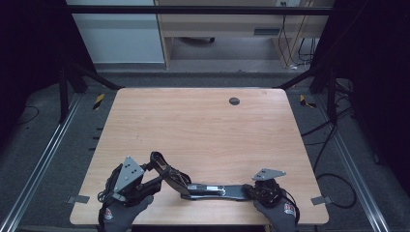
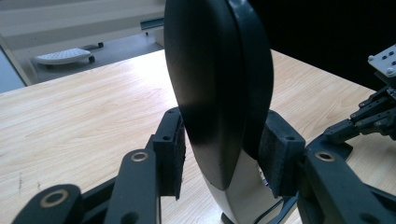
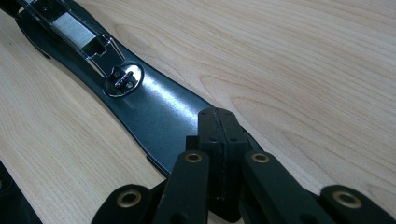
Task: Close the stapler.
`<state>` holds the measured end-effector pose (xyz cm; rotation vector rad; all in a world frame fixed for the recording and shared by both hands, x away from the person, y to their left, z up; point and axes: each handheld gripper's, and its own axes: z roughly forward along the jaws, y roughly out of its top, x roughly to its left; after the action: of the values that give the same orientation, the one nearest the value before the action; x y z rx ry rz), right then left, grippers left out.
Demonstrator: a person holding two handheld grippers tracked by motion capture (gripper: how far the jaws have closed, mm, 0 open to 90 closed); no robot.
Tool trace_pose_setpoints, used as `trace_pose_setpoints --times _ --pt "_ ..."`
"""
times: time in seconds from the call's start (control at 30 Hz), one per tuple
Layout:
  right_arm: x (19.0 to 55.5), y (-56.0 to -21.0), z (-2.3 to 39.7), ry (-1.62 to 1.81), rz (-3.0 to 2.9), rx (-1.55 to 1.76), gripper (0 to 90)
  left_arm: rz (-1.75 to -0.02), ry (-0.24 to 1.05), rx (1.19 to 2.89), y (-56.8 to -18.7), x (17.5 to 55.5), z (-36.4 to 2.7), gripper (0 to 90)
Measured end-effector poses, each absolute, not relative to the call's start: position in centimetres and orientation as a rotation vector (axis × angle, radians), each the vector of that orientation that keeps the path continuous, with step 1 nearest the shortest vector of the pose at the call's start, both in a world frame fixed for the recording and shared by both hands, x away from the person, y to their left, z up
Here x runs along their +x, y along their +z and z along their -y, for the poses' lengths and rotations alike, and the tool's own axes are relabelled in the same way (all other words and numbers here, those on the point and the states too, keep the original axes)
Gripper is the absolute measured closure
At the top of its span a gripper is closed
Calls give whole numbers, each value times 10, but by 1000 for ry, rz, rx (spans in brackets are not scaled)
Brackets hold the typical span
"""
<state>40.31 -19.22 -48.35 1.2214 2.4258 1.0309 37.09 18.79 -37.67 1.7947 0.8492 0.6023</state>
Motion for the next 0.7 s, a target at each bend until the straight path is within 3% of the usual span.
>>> trace_pose_setpoints --times 0.7 --pt "404 -483 192 1030 -2431 1207 900 -802 600 1822 -371 372 -165 578"
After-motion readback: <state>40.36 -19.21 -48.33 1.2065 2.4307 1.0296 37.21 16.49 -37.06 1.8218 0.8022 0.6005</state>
